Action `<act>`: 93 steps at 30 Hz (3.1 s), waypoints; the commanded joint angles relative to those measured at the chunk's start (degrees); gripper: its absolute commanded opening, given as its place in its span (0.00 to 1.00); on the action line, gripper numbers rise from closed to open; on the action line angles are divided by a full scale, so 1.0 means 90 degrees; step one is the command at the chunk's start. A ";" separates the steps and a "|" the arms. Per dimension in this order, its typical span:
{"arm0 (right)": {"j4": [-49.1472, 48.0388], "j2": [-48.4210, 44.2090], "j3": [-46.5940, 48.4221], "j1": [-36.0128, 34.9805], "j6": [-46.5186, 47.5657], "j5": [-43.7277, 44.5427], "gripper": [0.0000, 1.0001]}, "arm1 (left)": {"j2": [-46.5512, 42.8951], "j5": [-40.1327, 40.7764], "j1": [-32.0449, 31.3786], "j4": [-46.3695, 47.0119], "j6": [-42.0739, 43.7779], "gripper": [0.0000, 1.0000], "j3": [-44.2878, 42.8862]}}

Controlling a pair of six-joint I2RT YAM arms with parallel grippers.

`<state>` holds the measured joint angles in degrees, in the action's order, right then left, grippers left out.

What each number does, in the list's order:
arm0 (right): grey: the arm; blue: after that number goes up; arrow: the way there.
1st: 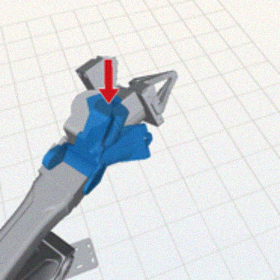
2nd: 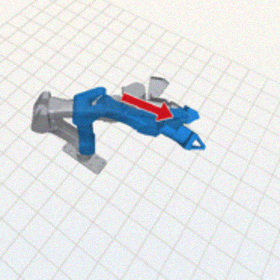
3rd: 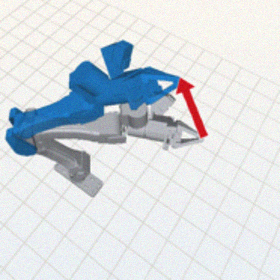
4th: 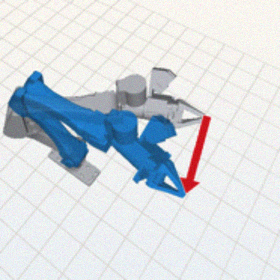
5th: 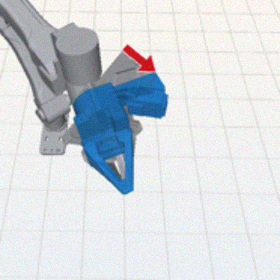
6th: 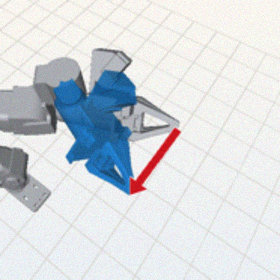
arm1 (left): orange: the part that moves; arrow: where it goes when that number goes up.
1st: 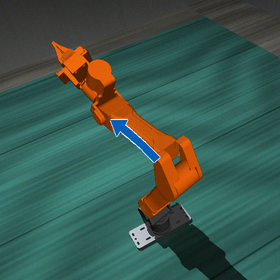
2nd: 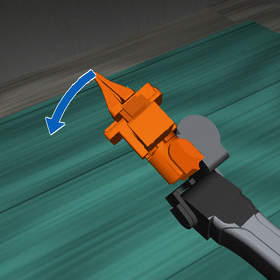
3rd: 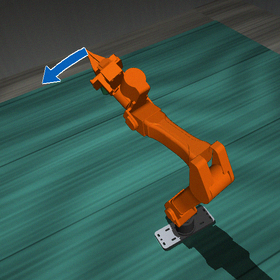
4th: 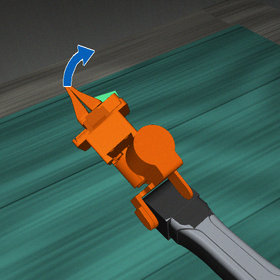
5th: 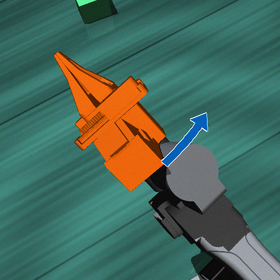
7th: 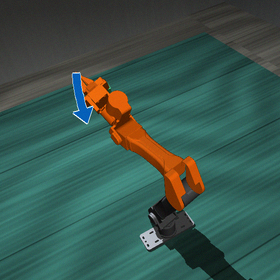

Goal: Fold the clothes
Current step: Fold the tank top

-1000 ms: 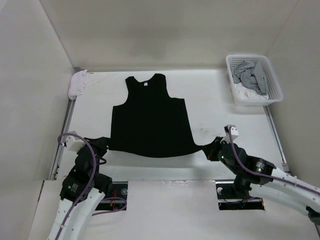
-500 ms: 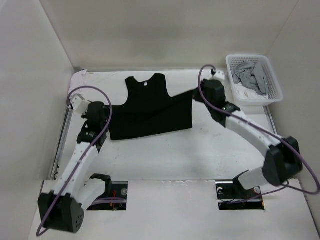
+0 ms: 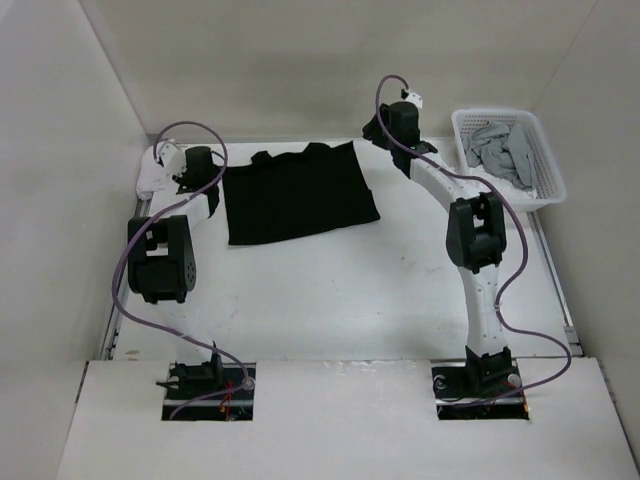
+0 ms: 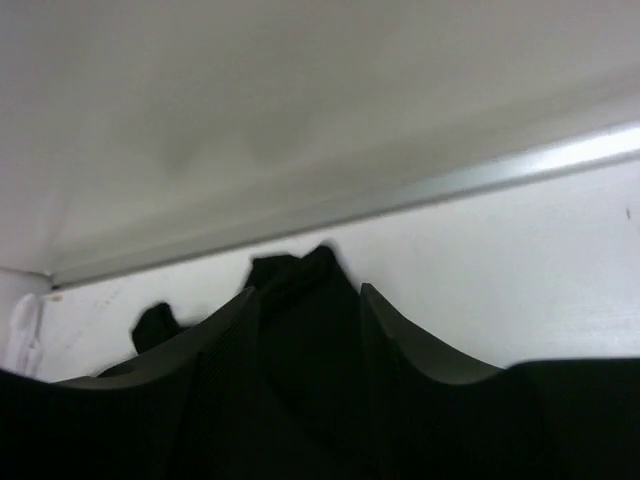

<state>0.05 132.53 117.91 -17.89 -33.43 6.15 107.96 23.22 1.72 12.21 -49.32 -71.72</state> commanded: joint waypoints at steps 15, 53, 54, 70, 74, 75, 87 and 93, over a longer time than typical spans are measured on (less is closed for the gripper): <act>-0.1226 -0.3358 -0.5491 -0.0380 -0.0348 0.0000 0.06 | -0.4017 -0.1085 -0.0333 0.0968 -0.0632 0.41 0.5253; -0.1510 -0.3173 -0.6968 -0.0292 -0.1373 -0.0361 0.54 | -0.2298 -0.2151 0.0674 0.2970 -0.1581 0.02 0.5928; -0.1520 -0.3115 -0.6958 -0.0292 -0.1412 -0.0439 0.54 | -0.2299 -0.2151 0.0654 0.2979 -0.1561 0.02 0.5919; -0.2017 -0.2743 -0.7017 -0.0292 -0.2008 -0.1026 0.41 | -0.2308 -0.2151 0.0605 0.3087 -0.1463 0.02 0.5967; -0.2066 -0.2626 -0.6919 -0.0292 -0.2076 -0.0967 0.33 | -0.2328 -0.2151 0.0596 0.3087 -0.1463 0.02 0.5967; -0.2086 -0.2616 -0.6919 -0.0292 -0.2077 -0.0899 0.32 | -0.2328 -0.2160 0.0596 0.3087 -0.1463 0.02 0.5967; -0.2145 -0.2470 -0.6685 -0.0292 -0.2047 -0.0586 0.10 | -0.2328 -0.2151 0.0566 0.3087 -0.1473 0.02 0.5967; -0.2526 -0.3346 -0.7211 -0.0467 -0.1716 -0.0245 0.01 | -0.3242 -0.2199 0.0401 0.2893 -0.1502 0.00 0.6016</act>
<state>-18.46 108.75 54.70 -20.36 -50.98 0.73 85.71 3.05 6.55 37.43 -63.46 -18.28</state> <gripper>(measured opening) 0.021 0.020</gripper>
